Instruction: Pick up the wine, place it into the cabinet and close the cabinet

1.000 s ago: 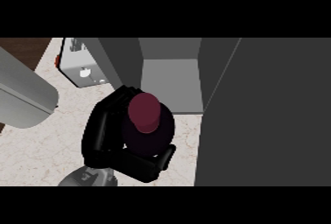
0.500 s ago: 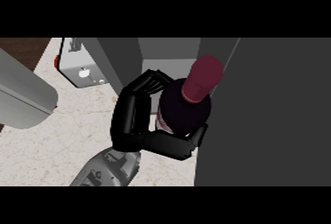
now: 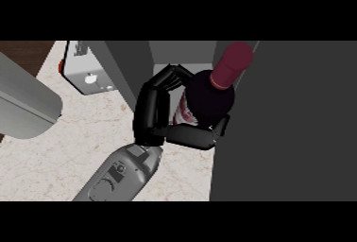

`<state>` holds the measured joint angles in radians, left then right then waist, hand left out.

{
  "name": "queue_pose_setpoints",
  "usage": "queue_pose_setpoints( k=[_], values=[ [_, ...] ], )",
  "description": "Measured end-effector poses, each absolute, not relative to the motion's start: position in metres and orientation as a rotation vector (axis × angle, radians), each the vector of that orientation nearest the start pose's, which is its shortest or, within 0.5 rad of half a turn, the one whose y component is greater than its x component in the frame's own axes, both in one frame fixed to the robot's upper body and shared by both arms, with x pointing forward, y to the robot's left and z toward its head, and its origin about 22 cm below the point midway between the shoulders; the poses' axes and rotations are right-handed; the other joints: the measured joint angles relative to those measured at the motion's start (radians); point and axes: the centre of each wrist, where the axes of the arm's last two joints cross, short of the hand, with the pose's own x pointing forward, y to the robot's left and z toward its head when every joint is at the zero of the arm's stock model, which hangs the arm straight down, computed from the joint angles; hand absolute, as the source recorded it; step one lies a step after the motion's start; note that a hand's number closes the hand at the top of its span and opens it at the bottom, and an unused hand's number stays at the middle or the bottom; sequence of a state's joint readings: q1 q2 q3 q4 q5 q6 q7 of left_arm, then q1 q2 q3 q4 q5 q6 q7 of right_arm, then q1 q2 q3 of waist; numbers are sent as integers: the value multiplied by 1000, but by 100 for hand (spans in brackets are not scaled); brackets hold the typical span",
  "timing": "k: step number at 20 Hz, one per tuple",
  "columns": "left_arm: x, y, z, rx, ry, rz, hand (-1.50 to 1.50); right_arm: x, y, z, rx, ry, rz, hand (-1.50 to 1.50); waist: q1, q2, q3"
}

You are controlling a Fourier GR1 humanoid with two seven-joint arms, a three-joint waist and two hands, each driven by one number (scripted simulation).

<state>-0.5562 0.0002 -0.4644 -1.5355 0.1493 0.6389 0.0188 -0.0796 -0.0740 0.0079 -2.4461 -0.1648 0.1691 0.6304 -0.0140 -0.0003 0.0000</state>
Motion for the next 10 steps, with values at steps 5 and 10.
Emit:
queue_pose_setpoints(
  k=[5,10],
  values=[
    [290,52,111,-191,-1905,79,150,163,-223,204,174,-1881,303,-150,0,0,0],
    [296,53,99,-183,-1900,128,150,165,-222,206,181,-1881,287,-150,-1,0,0]
  ],
)
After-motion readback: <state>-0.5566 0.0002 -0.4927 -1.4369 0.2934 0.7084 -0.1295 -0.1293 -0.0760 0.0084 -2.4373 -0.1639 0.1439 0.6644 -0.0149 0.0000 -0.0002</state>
